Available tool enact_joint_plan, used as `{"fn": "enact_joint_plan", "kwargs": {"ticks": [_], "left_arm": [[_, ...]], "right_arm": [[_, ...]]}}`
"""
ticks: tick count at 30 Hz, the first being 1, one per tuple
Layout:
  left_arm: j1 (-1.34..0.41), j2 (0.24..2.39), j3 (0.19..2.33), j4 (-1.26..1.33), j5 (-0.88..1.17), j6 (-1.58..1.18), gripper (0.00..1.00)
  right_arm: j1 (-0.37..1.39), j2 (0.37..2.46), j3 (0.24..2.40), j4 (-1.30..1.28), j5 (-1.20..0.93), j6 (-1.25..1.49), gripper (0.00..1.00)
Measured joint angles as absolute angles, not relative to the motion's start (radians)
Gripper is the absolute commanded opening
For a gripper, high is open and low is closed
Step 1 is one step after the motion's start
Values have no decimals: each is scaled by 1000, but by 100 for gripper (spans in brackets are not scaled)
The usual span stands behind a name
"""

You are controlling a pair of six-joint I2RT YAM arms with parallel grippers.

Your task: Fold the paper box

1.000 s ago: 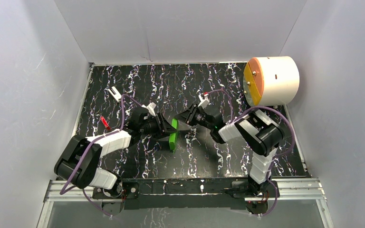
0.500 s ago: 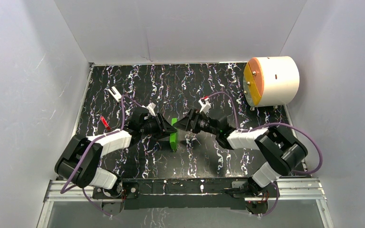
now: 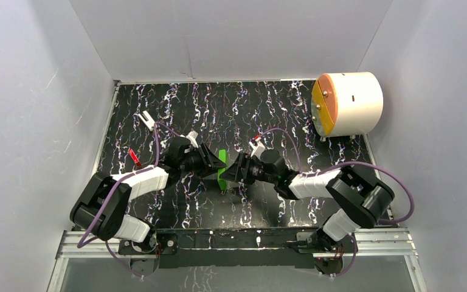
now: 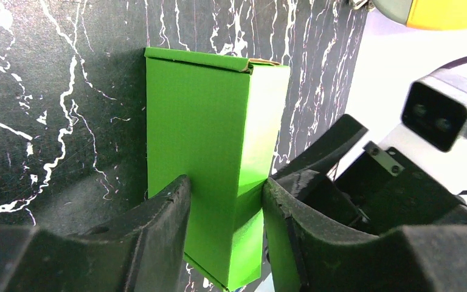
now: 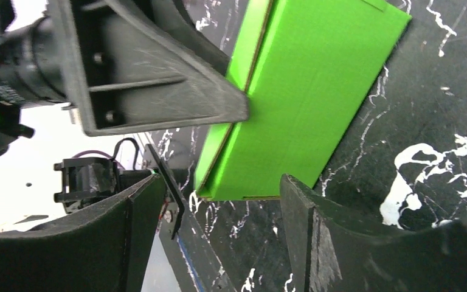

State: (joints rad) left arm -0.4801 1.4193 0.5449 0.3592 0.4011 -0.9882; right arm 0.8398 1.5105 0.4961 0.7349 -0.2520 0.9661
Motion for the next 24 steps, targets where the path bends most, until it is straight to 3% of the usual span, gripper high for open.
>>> {"fn": "enact_joint_plan", "kwargs": {"ticks": [6, 17, 21, 24], "left_arm": [[-480, 1419, 545, 359, 399, -989, 43], [-479, 1419, 545, 361, 380, -983, 46], [-478, 1419, 546, 351, 372, -974, 48], [-475, 1419, 546, 345, 371, -968, 41]], "right_arm": [[845, 1589, 497, 762, -261, 976, 63], [839, 1650, 419, 1016, -273, 1023, 20], [830, 1670, 389, 1106, -281, 1052, 14], [830, 1676, 390, 1121, -285, 1053, 13]]}}
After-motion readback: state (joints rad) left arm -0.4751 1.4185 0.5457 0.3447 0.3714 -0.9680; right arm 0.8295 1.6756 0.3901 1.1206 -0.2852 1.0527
